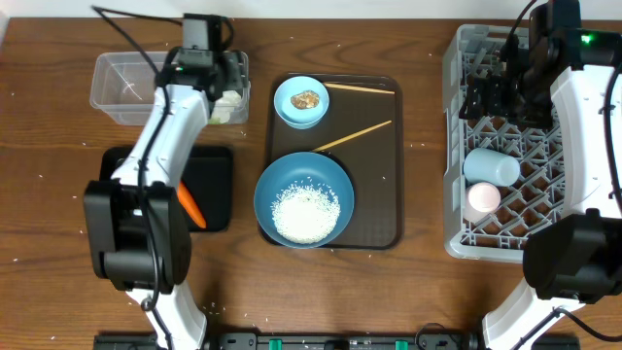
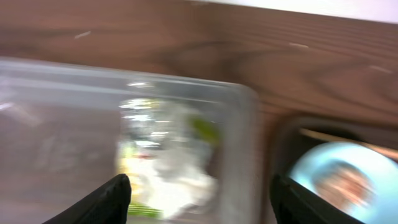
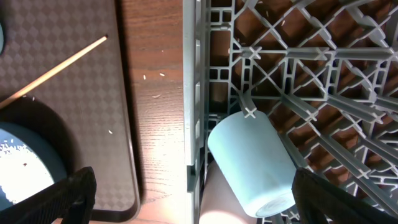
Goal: Sort waste into correct bins and load items into the dishwasher rack
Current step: 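Reach the left gripper to the small light blue bowl and grasp its rim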
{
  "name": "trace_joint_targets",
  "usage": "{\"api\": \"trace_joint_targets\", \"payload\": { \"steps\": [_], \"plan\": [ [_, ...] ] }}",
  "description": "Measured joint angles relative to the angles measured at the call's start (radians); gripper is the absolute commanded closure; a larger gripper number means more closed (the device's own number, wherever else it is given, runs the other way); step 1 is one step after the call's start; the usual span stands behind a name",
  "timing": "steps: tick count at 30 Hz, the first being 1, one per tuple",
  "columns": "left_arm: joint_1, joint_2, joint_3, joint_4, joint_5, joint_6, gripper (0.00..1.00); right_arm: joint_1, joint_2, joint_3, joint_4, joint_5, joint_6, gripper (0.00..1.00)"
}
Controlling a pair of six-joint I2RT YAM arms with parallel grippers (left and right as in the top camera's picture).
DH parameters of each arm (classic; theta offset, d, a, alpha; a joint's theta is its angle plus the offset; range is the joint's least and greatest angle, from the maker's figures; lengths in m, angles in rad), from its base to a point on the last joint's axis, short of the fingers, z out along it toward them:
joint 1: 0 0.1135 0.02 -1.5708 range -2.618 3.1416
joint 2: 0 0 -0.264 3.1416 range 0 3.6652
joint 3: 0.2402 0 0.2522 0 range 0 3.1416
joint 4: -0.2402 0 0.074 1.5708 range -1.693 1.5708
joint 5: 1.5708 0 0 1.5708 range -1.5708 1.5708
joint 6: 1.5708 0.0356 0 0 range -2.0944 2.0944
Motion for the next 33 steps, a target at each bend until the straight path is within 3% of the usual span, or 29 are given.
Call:
{"api": "trace_joint_targets", "payload": {
  "steps": [11,19,22,29,33],
  "plan": [
    [-0.350,0.003,0.001,-0.022,0.057,0.111,0.28,0.000,0.000,0.000,-0.004,0.000,0.000,0.07],
    [-0.380,0.162,0.001,-0.023,0.040,0.159,0.30,0.000,0.000,0.000,-0.021,0.000,0.000,0.07],
    [-0.376,0.185,0.001,-0.023,0.034,0.164,0.36,0.000,0.000,0.000,-0.022,0.000,0.000,0.07],
    [-0.375,0.215,0.001,-0.018,0.031,0.177,0.66,0.000,0.000,0.000,-0.022,0.000,0.000,0.08],
    [-0.375,0.233,0.001,-0.016,0.031,0.182,0.70,0.000,0.000,0.000,-0.022,0.000,0.000,0.07]
  ]
}}
